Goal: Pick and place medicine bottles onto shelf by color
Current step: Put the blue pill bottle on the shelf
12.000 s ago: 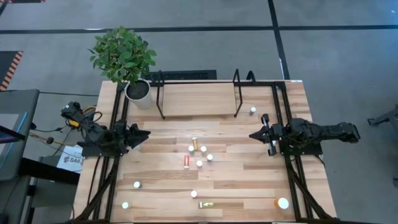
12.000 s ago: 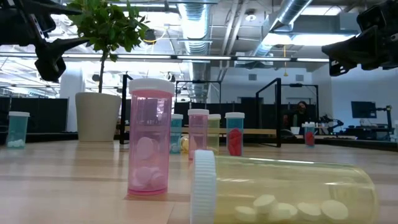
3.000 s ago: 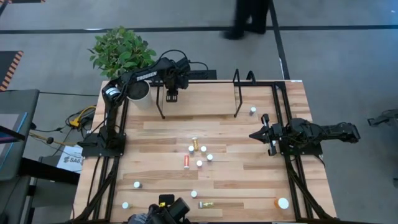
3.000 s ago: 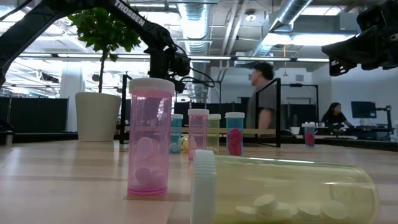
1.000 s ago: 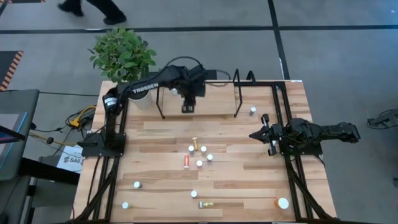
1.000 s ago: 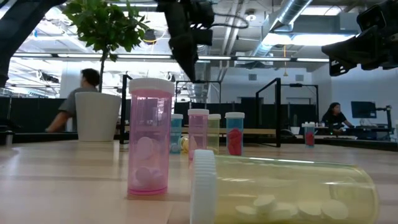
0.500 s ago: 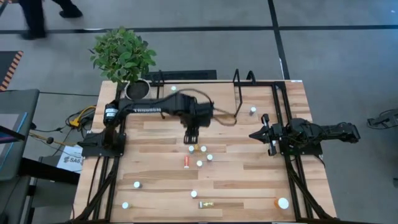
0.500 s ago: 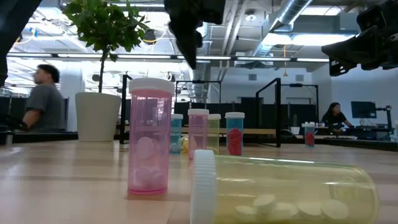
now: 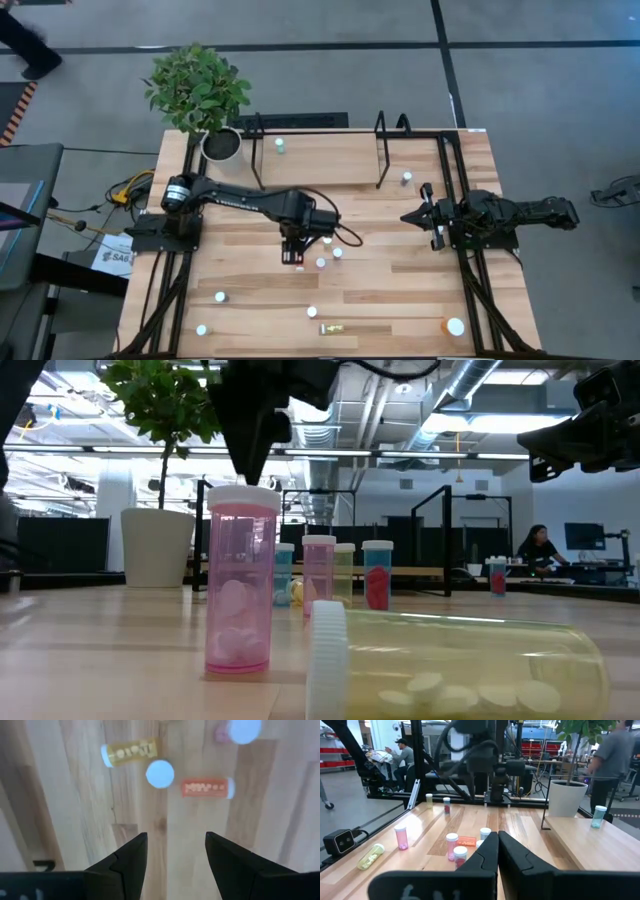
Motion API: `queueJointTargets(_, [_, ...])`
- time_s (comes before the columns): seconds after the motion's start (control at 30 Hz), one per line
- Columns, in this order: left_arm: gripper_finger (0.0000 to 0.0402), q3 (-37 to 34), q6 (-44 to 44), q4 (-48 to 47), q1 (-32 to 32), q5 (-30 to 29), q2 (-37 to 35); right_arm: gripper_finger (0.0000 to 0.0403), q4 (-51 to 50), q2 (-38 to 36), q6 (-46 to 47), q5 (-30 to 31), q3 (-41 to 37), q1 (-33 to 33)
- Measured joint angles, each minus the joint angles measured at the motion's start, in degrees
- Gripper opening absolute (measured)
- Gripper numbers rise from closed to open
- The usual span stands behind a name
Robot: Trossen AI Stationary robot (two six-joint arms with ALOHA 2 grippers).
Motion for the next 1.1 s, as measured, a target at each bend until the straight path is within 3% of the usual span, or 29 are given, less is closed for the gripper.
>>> queueJointTargets(0.37, [0.0187,-10.41,3.06,12.69,0.44,-0.41,-3.21,0.0026,0.00,-0.01,0.00,0.00,-0.01,0.00])
queueJointTargets(0.73, [0.0187,-30.84,5.61,39.98,0.87,-0.92,-14.69,0.0026,-0.02,-0.03,0.00,0.04,-0.01,0.00])
queueJointTargets(1.1, [0.0187,-36.39,6.42,49.47,0.98,-2.00,-14.88,0.0026,-0.05,0.07,0.00,0.07,0.00,0.00])
